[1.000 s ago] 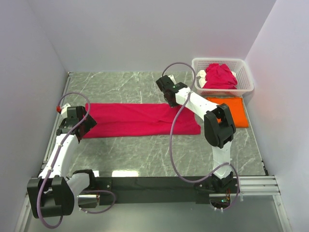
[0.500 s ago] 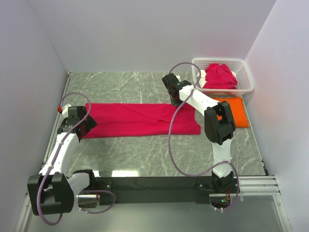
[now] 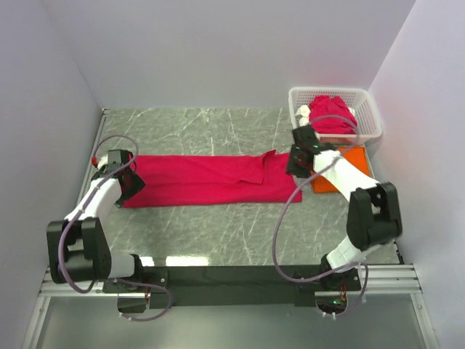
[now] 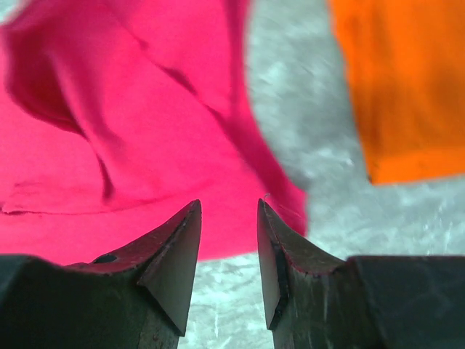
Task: Fold and stack the t-shirts
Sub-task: Fold the tshirt
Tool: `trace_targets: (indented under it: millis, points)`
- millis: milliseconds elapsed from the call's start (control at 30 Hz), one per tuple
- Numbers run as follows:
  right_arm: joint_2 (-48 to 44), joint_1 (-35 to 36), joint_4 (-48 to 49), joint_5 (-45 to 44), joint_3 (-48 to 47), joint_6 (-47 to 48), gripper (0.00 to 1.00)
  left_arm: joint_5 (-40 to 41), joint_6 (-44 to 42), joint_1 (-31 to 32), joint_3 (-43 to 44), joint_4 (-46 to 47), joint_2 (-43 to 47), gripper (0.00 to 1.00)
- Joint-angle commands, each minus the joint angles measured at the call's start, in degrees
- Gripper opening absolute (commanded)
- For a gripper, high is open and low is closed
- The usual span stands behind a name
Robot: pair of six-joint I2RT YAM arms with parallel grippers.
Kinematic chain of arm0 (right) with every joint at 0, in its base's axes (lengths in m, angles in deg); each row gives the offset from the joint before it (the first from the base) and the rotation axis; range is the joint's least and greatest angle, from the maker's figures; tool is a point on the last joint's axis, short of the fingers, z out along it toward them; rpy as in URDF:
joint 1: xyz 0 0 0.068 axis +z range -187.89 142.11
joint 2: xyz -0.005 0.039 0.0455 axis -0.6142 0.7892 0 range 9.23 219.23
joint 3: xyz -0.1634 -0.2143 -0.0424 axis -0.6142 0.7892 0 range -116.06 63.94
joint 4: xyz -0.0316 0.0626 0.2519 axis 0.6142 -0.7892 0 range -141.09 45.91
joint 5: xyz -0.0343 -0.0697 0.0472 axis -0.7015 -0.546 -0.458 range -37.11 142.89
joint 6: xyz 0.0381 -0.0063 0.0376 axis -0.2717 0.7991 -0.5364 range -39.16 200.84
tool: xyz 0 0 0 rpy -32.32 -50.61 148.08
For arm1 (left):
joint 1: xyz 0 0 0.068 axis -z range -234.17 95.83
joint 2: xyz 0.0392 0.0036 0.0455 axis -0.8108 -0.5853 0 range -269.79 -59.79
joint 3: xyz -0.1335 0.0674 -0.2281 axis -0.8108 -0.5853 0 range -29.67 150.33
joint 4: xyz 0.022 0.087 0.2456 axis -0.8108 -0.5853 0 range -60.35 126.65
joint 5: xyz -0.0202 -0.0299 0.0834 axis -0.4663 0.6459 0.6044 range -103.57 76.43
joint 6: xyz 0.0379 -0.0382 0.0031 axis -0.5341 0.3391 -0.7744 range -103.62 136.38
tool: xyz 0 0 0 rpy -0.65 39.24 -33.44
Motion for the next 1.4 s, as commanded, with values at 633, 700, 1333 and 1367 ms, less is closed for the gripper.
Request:
trace_targets:
  millis: [633,700,1333,1367]
  points:
    - [-9.3,-14.9,19.6,23.5,23.5,-8.0,0.42,-1.2,3.1,-0.2,6.3,-0.2,-13.2,0.59]
    - [-9.8,-15.4,19.6,23.6,24.2,-7.4,0.42,-1.2,2.9,-0.3,6.0,-0.1,-13.7,0.59]
    - [-13.8,-20.0,16.5,22.1,28.7,-3.1,0.0,-0.9,1.9,-2.3,4.9,-0.7,-15.6,0.56]
    - [-14.8,-20.7,16.1,20.6,29.0,-3.3,0.0,-1.2,2.0,-2.7,4.5,-0.9,-15.5,0.55]
